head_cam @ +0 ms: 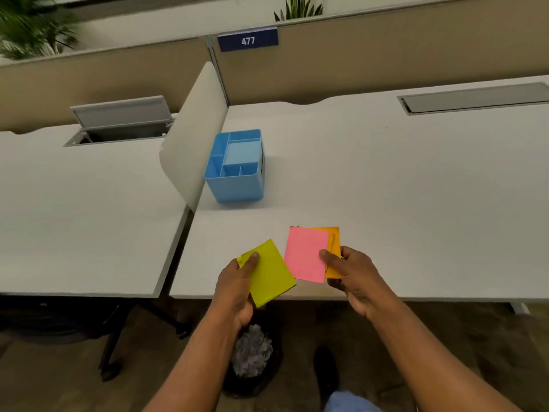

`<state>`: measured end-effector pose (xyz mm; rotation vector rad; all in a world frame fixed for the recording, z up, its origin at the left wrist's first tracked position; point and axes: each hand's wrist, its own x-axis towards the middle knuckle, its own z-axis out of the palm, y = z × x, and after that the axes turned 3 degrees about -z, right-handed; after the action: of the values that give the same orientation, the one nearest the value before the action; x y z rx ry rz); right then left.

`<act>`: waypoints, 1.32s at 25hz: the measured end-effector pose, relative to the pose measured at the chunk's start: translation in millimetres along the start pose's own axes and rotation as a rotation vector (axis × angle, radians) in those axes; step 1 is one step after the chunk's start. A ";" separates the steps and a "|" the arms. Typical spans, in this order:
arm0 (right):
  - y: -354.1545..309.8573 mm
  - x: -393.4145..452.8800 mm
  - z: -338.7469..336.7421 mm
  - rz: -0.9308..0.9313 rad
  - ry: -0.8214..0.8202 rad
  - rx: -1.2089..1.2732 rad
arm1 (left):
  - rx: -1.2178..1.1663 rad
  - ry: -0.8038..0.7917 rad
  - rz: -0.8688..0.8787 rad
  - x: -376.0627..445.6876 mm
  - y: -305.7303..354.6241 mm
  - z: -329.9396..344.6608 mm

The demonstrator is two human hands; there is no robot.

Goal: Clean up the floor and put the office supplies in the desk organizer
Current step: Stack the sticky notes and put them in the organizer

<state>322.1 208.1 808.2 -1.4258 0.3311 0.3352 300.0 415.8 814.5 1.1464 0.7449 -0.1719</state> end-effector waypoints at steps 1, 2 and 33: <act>-4.1 13.6 0.0 0.004 -0.002 -0.020 | -0.002 0.021 -0.005 9.3 6.6 3.2; -8.5 29.1 -0.4 0.005 -0.001 -0.046 | -0.007 0.034 -0.020 19.8 14.3 7.6; 16.2 105.6 55.1 -0.559 -0.128 -1.047 | 0.877 -0.026 0.588 87.4 -1.7 18.7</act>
<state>412.5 267.6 755.9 -2.4181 -0.4314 0.1223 373.2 419.9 763.4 2.1433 0.2585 -0.0055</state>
